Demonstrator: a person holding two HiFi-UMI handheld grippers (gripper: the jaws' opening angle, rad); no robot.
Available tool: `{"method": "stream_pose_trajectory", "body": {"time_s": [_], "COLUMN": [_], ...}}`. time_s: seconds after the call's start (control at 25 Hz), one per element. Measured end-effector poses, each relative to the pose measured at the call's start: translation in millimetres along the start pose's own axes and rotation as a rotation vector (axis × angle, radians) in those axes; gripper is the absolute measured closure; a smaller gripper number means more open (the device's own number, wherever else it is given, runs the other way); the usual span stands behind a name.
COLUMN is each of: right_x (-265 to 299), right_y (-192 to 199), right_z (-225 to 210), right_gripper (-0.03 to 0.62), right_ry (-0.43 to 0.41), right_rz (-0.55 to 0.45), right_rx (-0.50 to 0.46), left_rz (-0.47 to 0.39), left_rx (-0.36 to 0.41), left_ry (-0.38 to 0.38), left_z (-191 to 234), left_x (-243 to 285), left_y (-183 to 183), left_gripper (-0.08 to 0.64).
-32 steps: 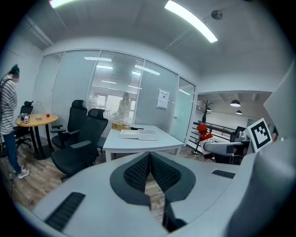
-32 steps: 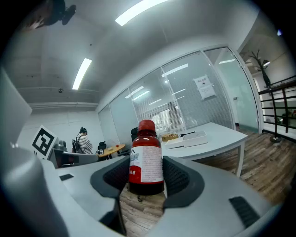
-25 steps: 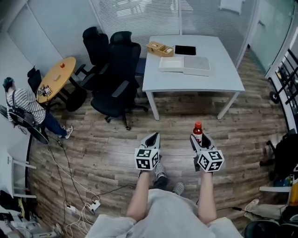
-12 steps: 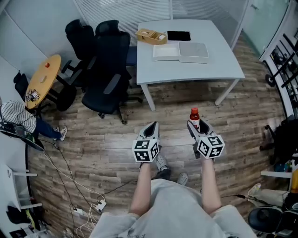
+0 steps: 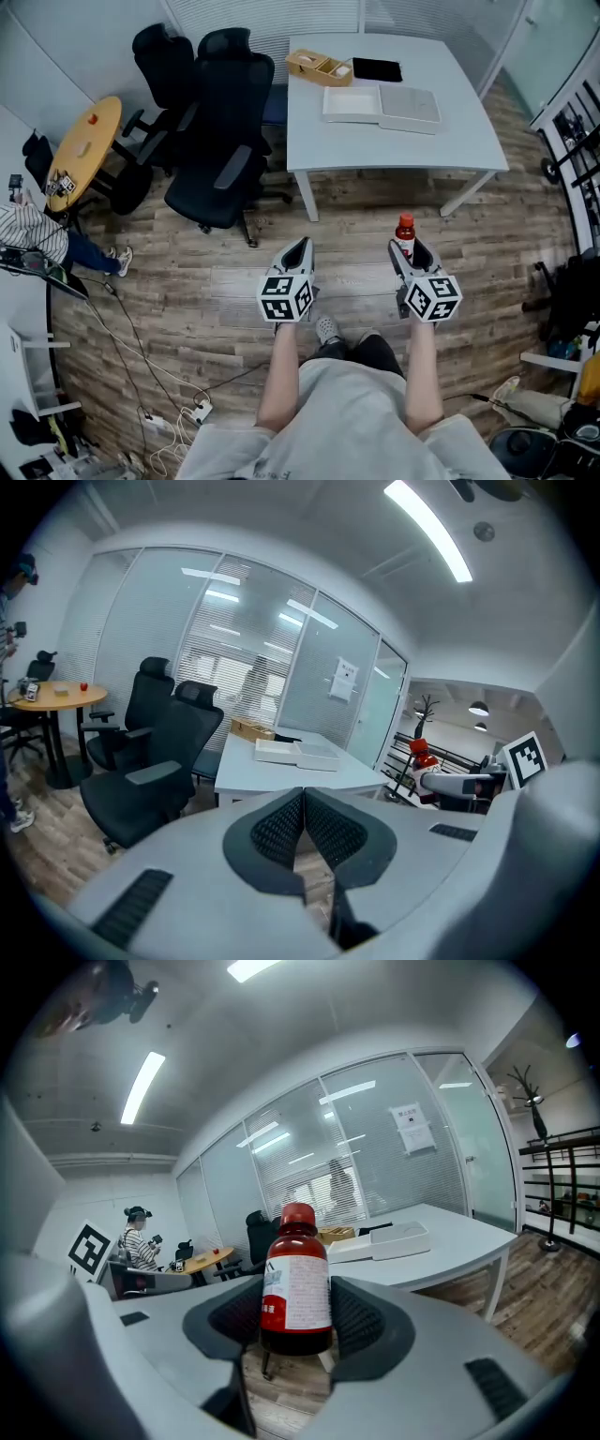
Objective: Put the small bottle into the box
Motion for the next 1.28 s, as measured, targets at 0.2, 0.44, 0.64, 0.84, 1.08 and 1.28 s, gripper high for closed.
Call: {"method": "stream_pose_trajectory", "body": {"time_s": [0.2,0.44,0.64,0.84,1.08,1.28], "right_x": [13.0,50.4,89.4,125.8,161.0,183.5], "right_y": [-4.9,-22.5,-46.6,-75.7,-103.2,-109.7], "right_z": [-11.7,-39.9,-60.3,-91.9,-132.9,-161.4], "right_gripper": [0.370,0.369,0.369,0.370,0.370,0.370], "right_ry": [0.006,-0.036,-0.090,-0.131,-0.156,-0.173], "right_rz": [-0.002,0.003,0.011,0.019,0.027,0.046], "right_rx": [0.015,0.018,-0.006,-0.024,-0.011,0.013], "left_rz": [0.011,0.015,0.011,0.010,0.045,0.066], "left_rx": [-0.012,-0.017,-0.028,-0.033,-0.027,-0.021], "left_ry": [-0.026,-0.059,-0.100,-0.131,-0.150,-0.176], "left_z": [10.9,8.5,13.7,8.2,0.5,-3.0], "left_x": [4.1,30.7,59.3,102.7,149.4,175.7], "left_y": [0.0,-10.6,-28.1,-52.6,-79.6,-95.9], "left_gripper": [0.531,0.531,0.531,0.531,0.531,0.531]}}
Point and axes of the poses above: the fingertips, and each gripper's own axes: x forward along the fingers, z to its left, y out of its underside, the point moved 4 cm from there along -x, backward along the fingers, and after that the axes turned 8 degrees about z, right-handed, at the moved point
